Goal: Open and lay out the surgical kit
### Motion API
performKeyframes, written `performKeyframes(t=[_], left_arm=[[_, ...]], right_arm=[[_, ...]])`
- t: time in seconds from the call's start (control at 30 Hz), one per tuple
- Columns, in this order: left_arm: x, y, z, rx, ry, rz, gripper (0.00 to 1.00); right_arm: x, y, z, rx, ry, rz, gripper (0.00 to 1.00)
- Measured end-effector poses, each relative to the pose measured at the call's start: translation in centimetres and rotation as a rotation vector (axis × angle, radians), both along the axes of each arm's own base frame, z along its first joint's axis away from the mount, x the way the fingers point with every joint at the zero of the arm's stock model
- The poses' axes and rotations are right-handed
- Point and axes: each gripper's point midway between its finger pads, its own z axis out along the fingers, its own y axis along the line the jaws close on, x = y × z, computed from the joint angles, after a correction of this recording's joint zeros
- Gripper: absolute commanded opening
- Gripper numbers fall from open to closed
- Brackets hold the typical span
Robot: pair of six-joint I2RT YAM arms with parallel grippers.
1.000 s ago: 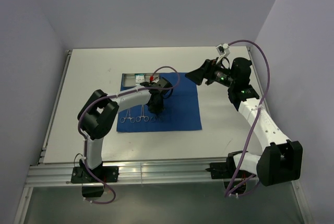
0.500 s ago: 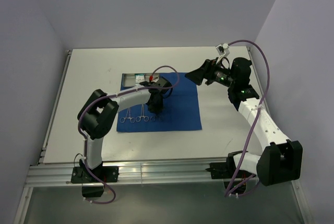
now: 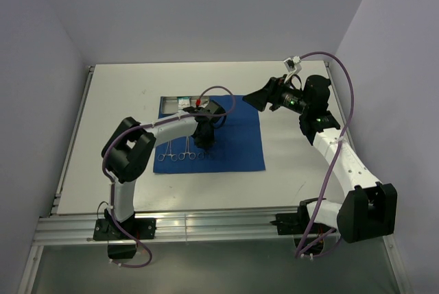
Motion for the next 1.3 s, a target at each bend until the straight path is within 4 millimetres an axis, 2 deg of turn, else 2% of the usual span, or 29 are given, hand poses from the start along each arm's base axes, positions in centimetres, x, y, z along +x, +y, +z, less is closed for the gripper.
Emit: performKeyframes(t=[0.23,0.6,0.83,0.93,1.03,1.1,1.17,1.23,1.3], left_arm=[[0.0,0.1,0.0,-0.003,0.002,-0.008,0.19],[0.1,0.0,0.0,-0.014,0.000,-0.022,0.32],[0.3,0.2,0.1,-0.008,-0.001,-0.028,0.30],[0.6,0.6,0.7,0.010,0.001,-0.056,0.30],[1.8,0.0,3.2,-0.017,-0.061,-0.103,0.29],[2.8,-0.5,6.5,-0.058,-0.141,-0.158,0.27],[3.7,-1.2,10.9,-0.136,-0.229,-0.238,0.27],[4.8,-2.0,16.2,-0.252,-0.335,-0.351,0.27],[6.5,-1.4,20.9,-0.358,-0.440,-0.456,0.27]], right_arm=[[0.0,0.0,0.1,0.001,-0.002,0.003,0.93],[0.0,0.1,-0.1,0.004,0.005,0.003,0.93],[0.0,0.1,-0.1,0.005,0.008,0.006,0.93],[0.0,0.1,-0.1,0.006,0.008,0.009,0.93],[0.0,0.1,-0.1,0.005,0.007,0.009,0.93],[0.0,0.1,-0.1,0.003,0.004,0.009,0.93],[0.0,0.1,-0.2,-0.004,-0.003,0.009,0.93],[0.1,0.0,-0.3,-0.012,-0.007,0.007,0.93],[0.1,-0.2,-0.4,-0.020,-0.010,0.004,0.93]])
